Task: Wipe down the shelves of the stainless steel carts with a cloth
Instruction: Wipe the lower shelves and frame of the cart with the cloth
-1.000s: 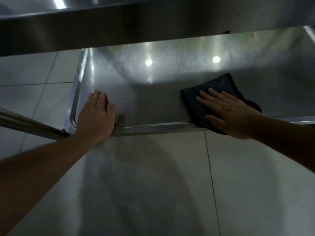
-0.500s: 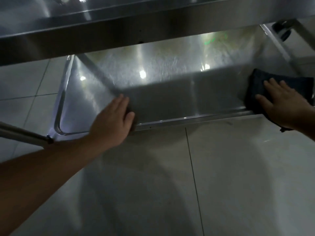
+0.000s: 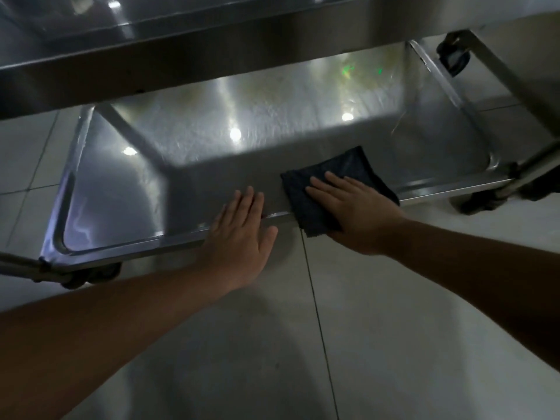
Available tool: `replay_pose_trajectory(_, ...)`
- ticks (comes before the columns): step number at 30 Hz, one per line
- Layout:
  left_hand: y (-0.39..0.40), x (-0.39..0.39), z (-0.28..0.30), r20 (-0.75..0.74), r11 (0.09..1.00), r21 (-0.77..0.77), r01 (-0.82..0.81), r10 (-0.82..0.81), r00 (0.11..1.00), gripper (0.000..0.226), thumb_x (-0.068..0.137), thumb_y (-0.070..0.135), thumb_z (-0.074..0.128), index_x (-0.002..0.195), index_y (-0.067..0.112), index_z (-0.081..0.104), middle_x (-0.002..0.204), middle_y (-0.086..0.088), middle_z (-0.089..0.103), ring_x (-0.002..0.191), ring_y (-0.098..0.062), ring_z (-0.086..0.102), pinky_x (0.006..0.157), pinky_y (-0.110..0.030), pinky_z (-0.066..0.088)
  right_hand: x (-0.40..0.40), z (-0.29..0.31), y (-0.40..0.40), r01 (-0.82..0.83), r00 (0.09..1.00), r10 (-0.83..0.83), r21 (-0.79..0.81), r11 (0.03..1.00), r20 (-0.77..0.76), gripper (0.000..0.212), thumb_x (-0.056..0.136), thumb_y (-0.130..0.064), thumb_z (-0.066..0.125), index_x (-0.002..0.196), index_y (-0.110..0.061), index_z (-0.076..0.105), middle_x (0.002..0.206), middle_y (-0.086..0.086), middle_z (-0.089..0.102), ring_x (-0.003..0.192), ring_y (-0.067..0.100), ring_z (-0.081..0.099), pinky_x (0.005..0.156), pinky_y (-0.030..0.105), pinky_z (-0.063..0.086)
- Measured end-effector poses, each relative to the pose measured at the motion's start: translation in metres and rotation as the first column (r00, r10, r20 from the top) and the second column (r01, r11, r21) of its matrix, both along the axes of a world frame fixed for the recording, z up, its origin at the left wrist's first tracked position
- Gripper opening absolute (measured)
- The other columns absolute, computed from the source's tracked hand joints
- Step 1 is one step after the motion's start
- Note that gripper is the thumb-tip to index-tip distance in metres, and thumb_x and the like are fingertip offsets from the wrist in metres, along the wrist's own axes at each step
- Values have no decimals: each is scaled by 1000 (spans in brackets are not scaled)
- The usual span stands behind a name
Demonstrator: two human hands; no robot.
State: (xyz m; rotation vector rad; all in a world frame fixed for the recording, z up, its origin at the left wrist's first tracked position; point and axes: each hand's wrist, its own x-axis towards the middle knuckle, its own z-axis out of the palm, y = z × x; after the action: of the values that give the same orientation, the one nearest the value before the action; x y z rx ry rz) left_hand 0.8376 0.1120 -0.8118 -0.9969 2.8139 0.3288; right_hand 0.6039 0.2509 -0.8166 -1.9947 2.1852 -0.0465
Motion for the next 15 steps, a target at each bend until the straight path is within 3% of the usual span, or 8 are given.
replay_pose_trajectory(6, 4, 1, 3, -13, 1000, 27, 7, -7, 1000, 74, 107, 56, 17, 170, 20, -1, 177, 2, -12, 162, -15, -14, 129, -32, -9, -31, 3, 38, 72, 997, -72, -6, 997, -17, 72, 102, -43, 49, 165, -25, 19, 168, -7, 17, 157, 15, 13, 127, 36, 11)
replay_pose_trajectory(10, 1, 2, 5, -26, 998, 58, 8, -6, 1000, 73, 107, 56, 17, 170, 23, -2, 176, 5, -14, 161, -12, -16, 127, -30, -11, -51, 8, 65, 189, 980, -190, -15, 982, -67, 71, 99, -29, 62, 162, -16, 31, 167, 1, 27, 156, 24, 26, 126, 39, 18)
replay_pose_trajectory(15, -2, 1, 8, -32, 993, 114, 15, -11, 999, 70, 111, 52, 22, 170, 23, -2, 176, 4, -13, 161, -12, -15, 129, -31, -9, -62, 18, 82, 334, 918, -308, 68, 940, -251, 66, 102, -17, 55, 161, -4, 29, 166, 17, 32, 152, 36, 34, 120, 49, 32)
